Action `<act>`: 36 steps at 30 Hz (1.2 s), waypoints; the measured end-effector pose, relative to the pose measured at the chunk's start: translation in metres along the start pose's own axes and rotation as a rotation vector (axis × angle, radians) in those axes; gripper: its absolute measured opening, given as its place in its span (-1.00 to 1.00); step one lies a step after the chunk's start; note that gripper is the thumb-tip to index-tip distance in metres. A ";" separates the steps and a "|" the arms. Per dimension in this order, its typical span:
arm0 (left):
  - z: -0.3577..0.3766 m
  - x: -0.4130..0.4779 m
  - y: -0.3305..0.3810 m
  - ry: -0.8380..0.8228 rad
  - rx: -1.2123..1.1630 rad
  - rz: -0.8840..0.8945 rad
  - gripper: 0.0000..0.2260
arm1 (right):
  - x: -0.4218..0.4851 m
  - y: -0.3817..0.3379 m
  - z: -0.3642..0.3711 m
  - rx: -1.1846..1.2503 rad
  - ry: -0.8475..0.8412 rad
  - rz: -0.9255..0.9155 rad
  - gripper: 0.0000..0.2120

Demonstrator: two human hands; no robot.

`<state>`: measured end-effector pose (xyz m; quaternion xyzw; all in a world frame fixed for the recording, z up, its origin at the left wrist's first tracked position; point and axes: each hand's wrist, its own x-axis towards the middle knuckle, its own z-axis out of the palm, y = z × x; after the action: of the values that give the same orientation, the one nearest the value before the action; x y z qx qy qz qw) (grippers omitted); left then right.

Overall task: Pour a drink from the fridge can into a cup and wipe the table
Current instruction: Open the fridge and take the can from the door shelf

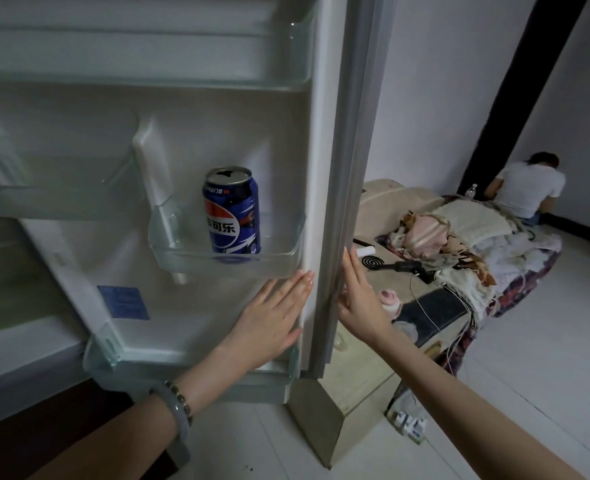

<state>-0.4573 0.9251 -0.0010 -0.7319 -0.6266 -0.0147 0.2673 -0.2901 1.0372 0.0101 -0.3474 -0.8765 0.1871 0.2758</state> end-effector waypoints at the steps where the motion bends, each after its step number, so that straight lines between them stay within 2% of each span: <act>1: 0.000 -0.001 0.001 0.003 0.003 -0.004 -0.35 | -0.001 0.001 0.000 0.002 0.000 -0.003 -0.16; 6: -0.004 -0.003 0.004 0.011 0.005 -0.008 -0.36 | -0.004 -0.001 -0.001 0.028 -0.001 -0.025 -0.18; 16: -0.035 -0.012 0.018 -0.099 -0.053 -0.087 -0.36 | -0.012 -0.007 -0.010 -0.059 -0.036 0.000 -0.18; 20: -0.066 -0.021 0.025 -0.136 -0.264 -0.092 -0.37 | -0.021 -0.025 -0.027 -0.203 -0.049 0.063 -0.36; 24: -0.112 -0.034 0.019 -0.241 -0.534 -0.104 -0.44 | -0.031 -0.069 -0.066 -0.251 0.099 -0.003 -0.69; 26: -0.138 -0.041 0.009 -0.252 -0.660 -0.122 -0.50 | -0.034 -0.097 -0.087 -0.201 0.184 -0.056 -0.70; 28: -0.161 -0.049 -0.006 -0.193 -0.738 -0.127 -0.52 | -0.036 -0.127 -0.102 -0.120 0.239 -0.132 -0.64; 32: -0.196 -0.061 -0.043 0.055 -0.779 -0.140 -0.53 | -0.027 -0.174 -0.113 -0.015 0.261 -0.262 -0.59; 36: -0.206 -0.059 -0.082 0.296 -0.851 -0.292 -0.60 | -0.001 -0.196 -0.100 0.043 0.217 -0.272 -0.52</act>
<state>-0.4815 0.7932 0.1855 -0.6705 -0.6166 -0.4118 0.0253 -0.3275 0.9147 0.1893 -0.2376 -0.8762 0.1281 0.3993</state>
